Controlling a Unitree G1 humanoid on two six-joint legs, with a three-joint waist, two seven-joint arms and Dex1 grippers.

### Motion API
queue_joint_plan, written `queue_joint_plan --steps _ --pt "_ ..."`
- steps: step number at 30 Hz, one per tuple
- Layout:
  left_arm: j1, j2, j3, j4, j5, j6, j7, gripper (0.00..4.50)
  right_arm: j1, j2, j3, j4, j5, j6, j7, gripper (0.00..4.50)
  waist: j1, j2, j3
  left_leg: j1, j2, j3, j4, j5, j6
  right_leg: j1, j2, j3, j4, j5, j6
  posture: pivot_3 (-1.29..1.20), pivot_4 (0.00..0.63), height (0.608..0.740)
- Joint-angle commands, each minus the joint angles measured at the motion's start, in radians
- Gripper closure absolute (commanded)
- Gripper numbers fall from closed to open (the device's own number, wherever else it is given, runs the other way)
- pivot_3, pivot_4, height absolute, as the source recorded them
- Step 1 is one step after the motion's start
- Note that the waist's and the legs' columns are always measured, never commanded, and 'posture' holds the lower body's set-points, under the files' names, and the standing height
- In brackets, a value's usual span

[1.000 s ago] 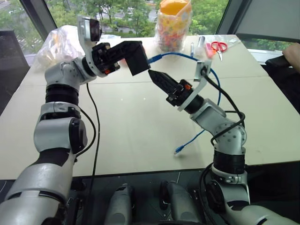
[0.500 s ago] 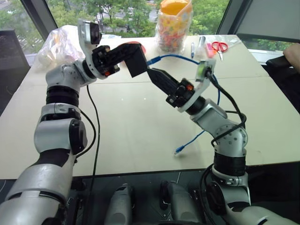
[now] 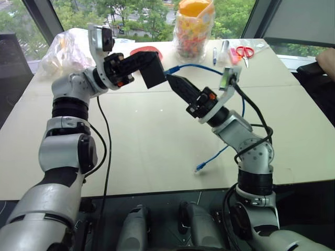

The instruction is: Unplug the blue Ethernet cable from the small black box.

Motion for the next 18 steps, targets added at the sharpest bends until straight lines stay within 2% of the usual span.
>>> queue_joint_plan --steps 1,9,11,14,17,18 --pt "0.001 0.0 0.005 -0.046 -0.022 0.006 -0.003 3.96 -0.028 0.008 0.0 -0.016 0.012 -0.02 0.001 1.74 0.0 0.0 0.0 0.0 0.0 0.0 0.0 0.0 0.0 0.0 0.0 0.0 0.0 0.0 0.0 0.0 0.15 0.74" --pt "0.009 -0.009 0.003 -0.066 -0.032 0.014 0.008 3.96 -0.031 0.014 0.004 -0.016 0.015 -0.019 0.001 1.74 0.0 0.0 0.0 0.0 0.0 0.0 0.0 0.0 0.0 0.0 0.0 0.0 0.0 -0.001 -0.001 0.0 0.15 0.74" --pt "0.008 -0.01 0.004 -0.067 -0.035 0.015 0.012 3.96 -0.03 0.014 0.008 -0.015 0.011 -0.017 0.003 2.12 0.0 0.0 0.0 0.0 0.0 0.0 0.0 0.0 0.0 0.0 0.0 0.0 0.0 -0.001 -0.001 0.0 0.15 0.74" --pt "0.007 -0.011 0.007 -0.067 -0.04 0.014 0.021 3.96 -0.028 0.013 0.016 -0.012 0.005 -0.014 0.005 3.15 0.0 0.0 0.0 0.0 0.0 0.0 0.0 0.0 0.0 0.0 0.0 0.0 0.0 -0.001 -0.001 0.0 0.15 0.74" --pt "0.006 -0.011 0.008 -0.065 -0.043 0.012 0.028 3.96 -0.029 0.018 0.018 -0.006 0.008 -0.014 0.005 4.47 0.0 0.0 0.0 0.0 0.0 0.0 0.0 0.0 0.0 0.0 0.0 0.0 0.0 -0.001 -0.002 0.0 0.15 0.74" --pt "0.006 -0.011 0.008 -0.064 -0.044 0.012 0.03 3.96 -0.029 0.019 0.018 -0.005 0.01 -0.014 0.006 4.47 0.0 0.0 0.0 0.0 0.0 0.0 0.0 0.0 0.0 0.0 0.0 0.0 0.0 -0.001 -0.002 0.0 0.15 0.74"
